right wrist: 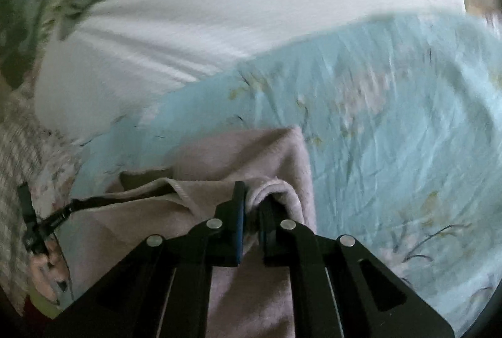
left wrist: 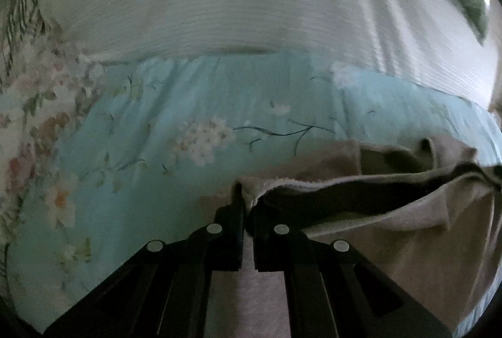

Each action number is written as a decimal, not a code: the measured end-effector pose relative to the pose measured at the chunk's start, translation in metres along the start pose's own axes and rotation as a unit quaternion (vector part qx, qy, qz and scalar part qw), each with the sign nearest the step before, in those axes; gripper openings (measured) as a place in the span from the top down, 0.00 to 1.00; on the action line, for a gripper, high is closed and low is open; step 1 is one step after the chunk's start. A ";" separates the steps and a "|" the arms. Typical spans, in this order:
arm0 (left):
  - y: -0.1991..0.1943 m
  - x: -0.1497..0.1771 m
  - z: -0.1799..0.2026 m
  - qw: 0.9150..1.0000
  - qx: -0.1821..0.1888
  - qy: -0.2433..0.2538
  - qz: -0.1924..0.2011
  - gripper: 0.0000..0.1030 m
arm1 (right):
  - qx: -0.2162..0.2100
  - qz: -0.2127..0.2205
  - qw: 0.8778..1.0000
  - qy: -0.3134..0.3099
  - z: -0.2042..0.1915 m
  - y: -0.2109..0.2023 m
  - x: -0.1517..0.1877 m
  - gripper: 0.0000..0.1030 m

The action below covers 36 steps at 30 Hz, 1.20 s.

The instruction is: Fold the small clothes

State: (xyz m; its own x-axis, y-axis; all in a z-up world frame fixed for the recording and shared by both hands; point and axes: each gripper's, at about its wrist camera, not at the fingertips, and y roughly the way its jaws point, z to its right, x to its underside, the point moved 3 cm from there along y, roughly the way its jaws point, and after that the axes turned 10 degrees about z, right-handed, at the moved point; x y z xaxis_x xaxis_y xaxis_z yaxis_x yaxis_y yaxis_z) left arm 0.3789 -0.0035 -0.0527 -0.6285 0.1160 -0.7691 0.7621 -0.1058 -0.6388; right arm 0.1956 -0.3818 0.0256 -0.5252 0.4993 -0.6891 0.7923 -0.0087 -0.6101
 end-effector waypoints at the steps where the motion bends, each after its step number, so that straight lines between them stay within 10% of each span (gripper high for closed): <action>1: 0.010 0.001 -0.002 1.000 -0.007 -0.004 -0.011 0.95 | 0.006 -0.008 1.000 0.012 0.003 0.005 0.001 0.92; 5: 0.019 0.010 -0.010 0.999 -0.008 -0.026 -0.038 0.80 | -0.007 0.024 1.000 0.002 -0.006 -0.020 -0.002 0.84; 7: 0.000 0.012 -0.018 0.999 -0.011 -0.035 -0.012 0.61 | -0.002 0.049 0.999 -0.012 -0.013 -0.038 -0.004 0.46; 9: -0.016 0.013 -0.021 0.999 -0.017 -0.040 0.003 0.48 | 0.001 0.083 0.996 -0.022 -0.020 -0.061 -0.005 0.35; 13: -0.056 0.027 -0.017 0.998 0.025 -0.058 0.016 0.47 | -0.044 0.094 0.994 -0.019 -0.038 -0.093 0.009 0.35; 22: -0.089 0.091 0.048 0.989 0.143 -0.023 -0.027 0.44 | -0.099 -0.033 0.992 -0.077 -0.079 -0.046 0.082 0.35; 29: -0.022 0.085 0.037 0.998 0.056 0.018 -0.038 0.47 | 0.018 0.024 0.997 -0.073 -0.018 -0.011 0.055 0.37; 36: -0.040 0.086 0.014 0.999 0.041 0.017 -0.014 0.50 | -0.008 0.021 0.997 -0.079 -0.033 -0.049 0.075 0.38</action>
State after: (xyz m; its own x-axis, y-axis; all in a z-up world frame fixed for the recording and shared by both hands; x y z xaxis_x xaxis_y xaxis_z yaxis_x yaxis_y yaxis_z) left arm 0.2922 -0.0031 -0.0931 -0.6433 0.1532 -0.7501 0.7279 -0.1815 -0.6613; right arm 0.1277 -0.3153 0.0166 -0.5329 0.3553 -0.7680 0.8191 -0.0113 -0.5736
